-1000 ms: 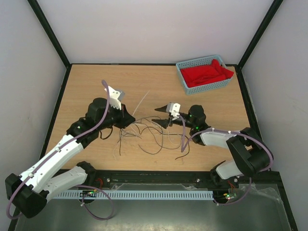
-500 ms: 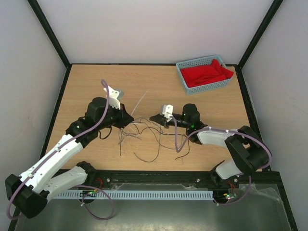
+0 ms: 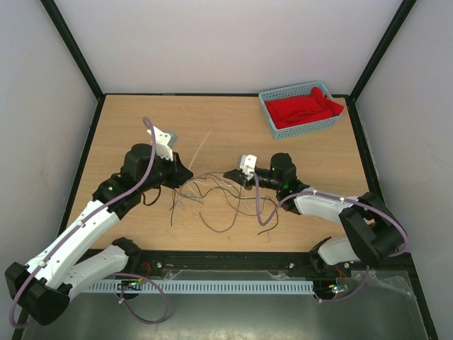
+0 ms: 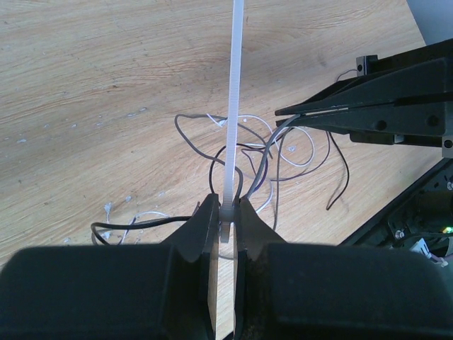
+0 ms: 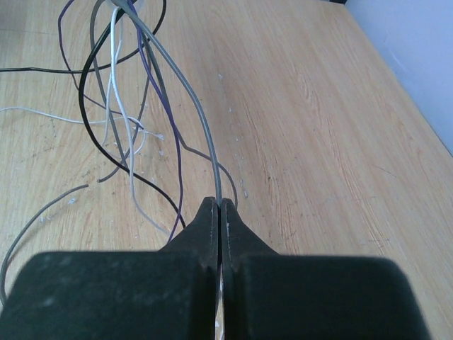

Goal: Zip-tie the wires
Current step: Adjust the cable at the center of the board.

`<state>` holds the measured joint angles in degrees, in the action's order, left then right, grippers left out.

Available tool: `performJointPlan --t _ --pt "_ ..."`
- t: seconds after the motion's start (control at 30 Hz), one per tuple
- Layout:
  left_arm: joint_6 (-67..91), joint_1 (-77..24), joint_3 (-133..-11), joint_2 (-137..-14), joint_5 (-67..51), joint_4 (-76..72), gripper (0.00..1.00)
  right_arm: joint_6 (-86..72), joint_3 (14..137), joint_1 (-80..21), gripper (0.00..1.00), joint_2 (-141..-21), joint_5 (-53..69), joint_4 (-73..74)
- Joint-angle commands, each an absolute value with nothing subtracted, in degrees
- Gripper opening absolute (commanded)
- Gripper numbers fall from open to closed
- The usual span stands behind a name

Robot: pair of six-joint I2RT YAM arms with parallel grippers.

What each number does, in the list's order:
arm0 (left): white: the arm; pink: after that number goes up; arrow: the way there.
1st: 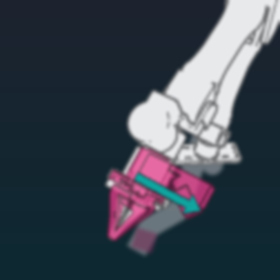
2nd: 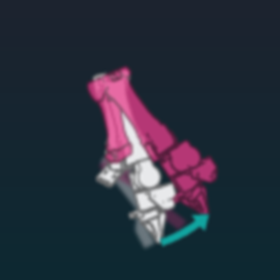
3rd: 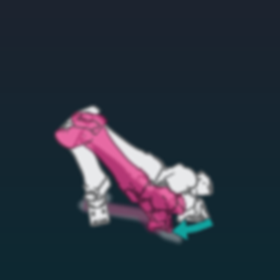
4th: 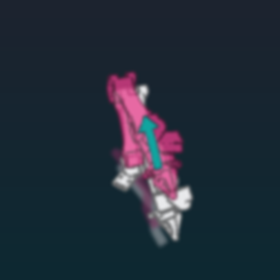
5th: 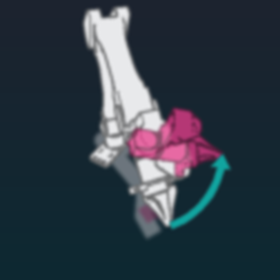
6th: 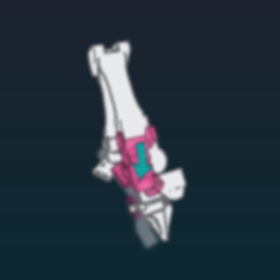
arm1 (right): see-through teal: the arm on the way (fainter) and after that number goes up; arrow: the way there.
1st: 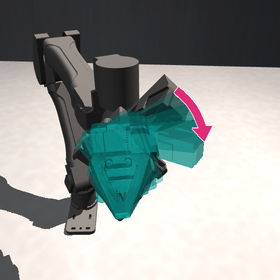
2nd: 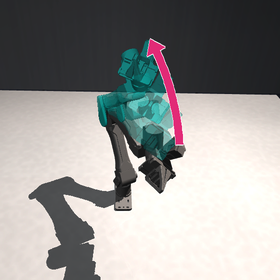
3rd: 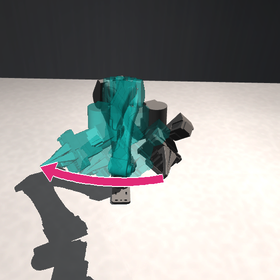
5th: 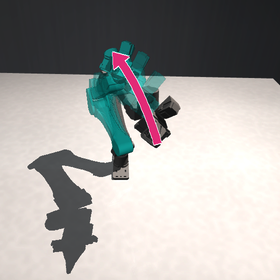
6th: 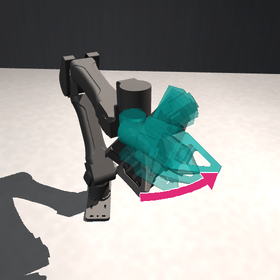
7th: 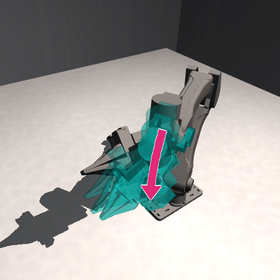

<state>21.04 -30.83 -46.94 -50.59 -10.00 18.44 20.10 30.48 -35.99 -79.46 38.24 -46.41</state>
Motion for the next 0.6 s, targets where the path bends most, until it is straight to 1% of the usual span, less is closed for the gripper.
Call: performJointPlan --t 0.0,0.33,0.4,0.5,0.57 --pt "21.27 -30.64 -48.78 -49.66 -9.83 17.9 0.0 18.72 31.87 -36.28 0.0 -80.27 40.39 -46.13" --pt "21.71 -30.58 -48.54 -51.21 -10.61 16.75 0.0 16.32 34.65 -39.66 0.01 -83.26 41.21 -47.88" --pt "21.79 -30.6 -48.43 -51.4 -10.65 16.63 0.0 14.91 35.28 -40.22 0.07 -84.2 41.48 -49.06" --pt "21.65 -30.55 -48.34 -51.5 -10.33 16.57 0.0 13.79 35.59 -40.26 0.25 -84.4 41.26 -49.75" --pt "21.38 -30.51 -48.25 -51.4 -9.81 16.72 0.0 15.0 34.9 -40.25 0.38 -82.71 39.28 -48.82"
